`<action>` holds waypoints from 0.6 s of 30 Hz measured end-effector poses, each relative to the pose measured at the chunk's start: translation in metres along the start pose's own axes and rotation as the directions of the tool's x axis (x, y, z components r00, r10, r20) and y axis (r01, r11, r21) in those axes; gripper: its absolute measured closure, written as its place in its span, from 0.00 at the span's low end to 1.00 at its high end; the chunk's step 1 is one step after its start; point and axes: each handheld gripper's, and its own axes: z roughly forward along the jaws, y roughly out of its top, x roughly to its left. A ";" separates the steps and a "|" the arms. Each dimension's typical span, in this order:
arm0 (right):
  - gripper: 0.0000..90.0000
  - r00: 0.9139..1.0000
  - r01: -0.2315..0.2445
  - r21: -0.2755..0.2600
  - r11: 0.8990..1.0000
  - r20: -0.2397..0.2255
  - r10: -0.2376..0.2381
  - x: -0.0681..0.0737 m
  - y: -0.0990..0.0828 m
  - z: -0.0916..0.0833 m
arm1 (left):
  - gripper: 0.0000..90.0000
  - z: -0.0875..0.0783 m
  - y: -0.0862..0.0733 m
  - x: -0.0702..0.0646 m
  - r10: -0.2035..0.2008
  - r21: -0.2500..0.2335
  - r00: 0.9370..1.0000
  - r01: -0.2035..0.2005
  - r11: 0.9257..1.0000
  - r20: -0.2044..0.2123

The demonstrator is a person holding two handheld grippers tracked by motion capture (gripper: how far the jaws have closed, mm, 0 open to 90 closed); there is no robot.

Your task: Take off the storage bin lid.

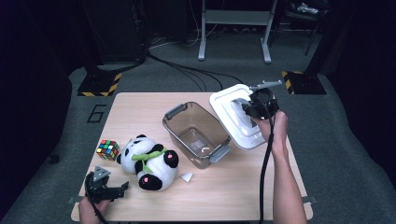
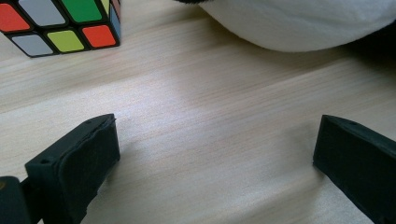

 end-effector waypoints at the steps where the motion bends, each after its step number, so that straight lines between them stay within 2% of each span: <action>1: 0.75 1.000 -0.006 0.001 1.000 0.006 0.006 -0.002 -0.001 0.000 | 0.00 0.000 0.000 0.000 0.000 0.000 1.000 0.000 1.000 0.001; 9: 0.75 0.997 -0.040 0.011 0.999 0.062 0.040 -0.016 -0.010 0.004 | 0.00 0.000 0.000 0.000 -0.001 -0.003 1.000 0.001 1.000 -0.001; 12: 0.75 0.994 -0.056 0.017 0.998 0.091 0.054 -0.022 -0.014 0.009 | 0.00 0.000 0.000 0.000 -0.001 -0.003 1.000 0.001 1.000 0.000; 18: 0.75 0.989 -0.086 0.030 0.996 0.122 0.081 -0.032 -0.023 0.020 | 0.00 0.000 0.000 0.000 -0.001 0.000 1.000 0.001 1.000 -0.001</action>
